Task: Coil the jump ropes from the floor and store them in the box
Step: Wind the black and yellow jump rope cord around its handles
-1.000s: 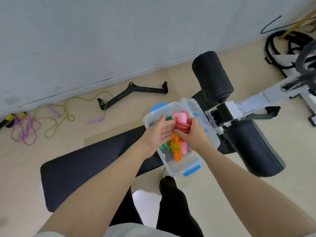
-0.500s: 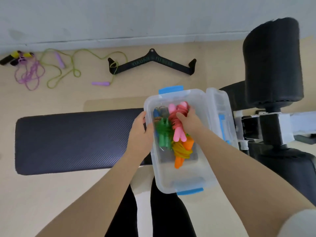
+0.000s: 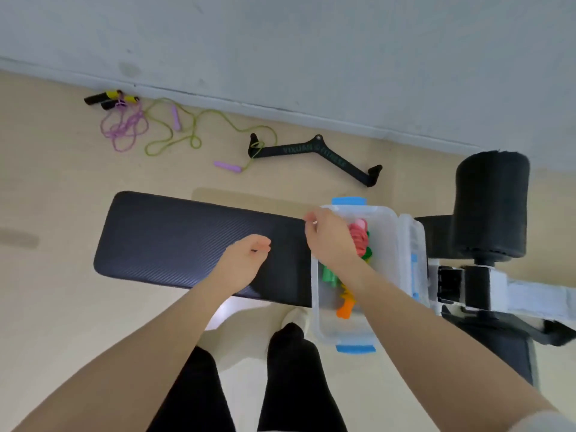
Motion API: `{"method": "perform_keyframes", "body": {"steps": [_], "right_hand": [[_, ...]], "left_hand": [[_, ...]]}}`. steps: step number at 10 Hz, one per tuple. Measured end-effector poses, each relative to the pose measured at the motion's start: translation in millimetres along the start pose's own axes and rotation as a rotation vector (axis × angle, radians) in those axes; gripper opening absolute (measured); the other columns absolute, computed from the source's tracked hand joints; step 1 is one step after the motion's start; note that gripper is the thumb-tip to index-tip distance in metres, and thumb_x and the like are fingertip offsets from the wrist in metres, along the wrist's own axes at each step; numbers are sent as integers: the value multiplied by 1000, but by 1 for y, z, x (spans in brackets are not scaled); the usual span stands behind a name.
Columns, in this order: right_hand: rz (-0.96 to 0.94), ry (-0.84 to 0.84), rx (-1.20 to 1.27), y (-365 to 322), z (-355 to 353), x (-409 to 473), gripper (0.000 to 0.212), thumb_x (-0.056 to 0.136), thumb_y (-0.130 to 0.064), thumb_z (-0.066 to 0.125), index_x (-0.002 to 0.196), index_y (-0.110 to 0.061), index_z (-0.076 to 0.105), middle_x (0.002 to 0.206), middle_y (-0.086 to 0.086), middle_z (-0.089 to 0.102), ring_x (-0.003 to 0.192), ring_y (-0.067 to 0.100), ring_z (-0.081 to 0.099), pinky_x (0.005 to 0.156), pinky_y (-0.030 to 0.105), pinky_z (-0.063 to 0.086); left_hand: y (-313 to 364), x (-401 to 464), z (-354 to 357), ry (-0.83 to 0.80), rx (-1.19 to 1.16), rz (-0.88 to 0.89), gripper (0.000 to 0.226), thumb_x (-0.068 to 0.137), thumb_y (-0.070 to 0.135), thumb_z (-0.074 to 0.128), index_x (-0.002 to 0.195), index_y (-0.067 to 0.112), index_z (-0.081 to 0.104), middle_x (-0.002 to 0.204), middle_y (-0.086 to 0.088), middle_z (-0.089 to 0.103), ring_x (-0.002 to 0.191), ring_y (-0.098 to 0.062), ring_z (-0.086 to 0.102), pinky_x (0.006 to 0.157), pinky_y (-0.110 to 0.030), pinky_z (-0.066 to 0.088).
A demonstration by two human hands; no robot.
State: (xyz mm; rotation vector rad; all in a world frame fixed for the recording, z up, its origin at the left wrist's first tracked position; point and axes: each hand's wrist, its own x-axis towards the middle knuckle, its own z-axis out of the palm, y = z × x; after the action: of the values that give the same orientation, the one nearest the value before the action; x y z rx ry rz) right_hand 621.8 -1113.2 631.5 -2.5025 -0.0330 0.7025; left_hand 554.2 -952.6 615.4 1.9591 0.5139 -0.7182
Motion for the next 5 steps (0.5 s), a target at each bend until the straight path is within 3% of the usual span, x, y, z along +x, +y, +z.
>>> {"method": "perform_keyframes", "body": {"steps": [1,2,3,4,5], "right_hand": [[-131,-203,-46,-72,10,-11,28,97,-17,36,108,-3,59,108,16,63,102,32,57,89,36,43],[-158,-298,-43,-140,34,-21,30,97,-14,37,108,2,59,108,17,62,103,31,55,93,37,43],[-137,-338,-54,-195,65,-27,30,96,-11,36,107,6,59,96,15,55,93,29,52,82,30,40],[-153,-306,-168,-279,116,-45,30,97,-13,35,111,-1,59,109,15,60,103,29,55,87,32,42],[-194,-314,-163,-353,165,-58,32,98,-6,30,120,0,51,123,12,55,115,27,52,95,30,41]], "left_hand": [[-17,-28,-56,25,3,14,23,94,13,46,112,20,59,117,4,60,109,-17,55,97,-25,38],[-49,-57,-126,107,58,37,30,96,16,45,124,16,56,120,6,56,114,-15,52,97,-23,35],[-91,-83,-193,131,69,55,28,95,19,45,120,20,58,118,4,58,107,-16,55,92,-24,40],[-153,-120,-290,181,39,72,21,95,17,47,111,17,60,109,0,61,93,-23,61,73,-24,45],[-210,-143,-373,263,64,80,15,93,11,50,102,17,59,104,-7,65,86,-24,59,74,-24,39]]}}
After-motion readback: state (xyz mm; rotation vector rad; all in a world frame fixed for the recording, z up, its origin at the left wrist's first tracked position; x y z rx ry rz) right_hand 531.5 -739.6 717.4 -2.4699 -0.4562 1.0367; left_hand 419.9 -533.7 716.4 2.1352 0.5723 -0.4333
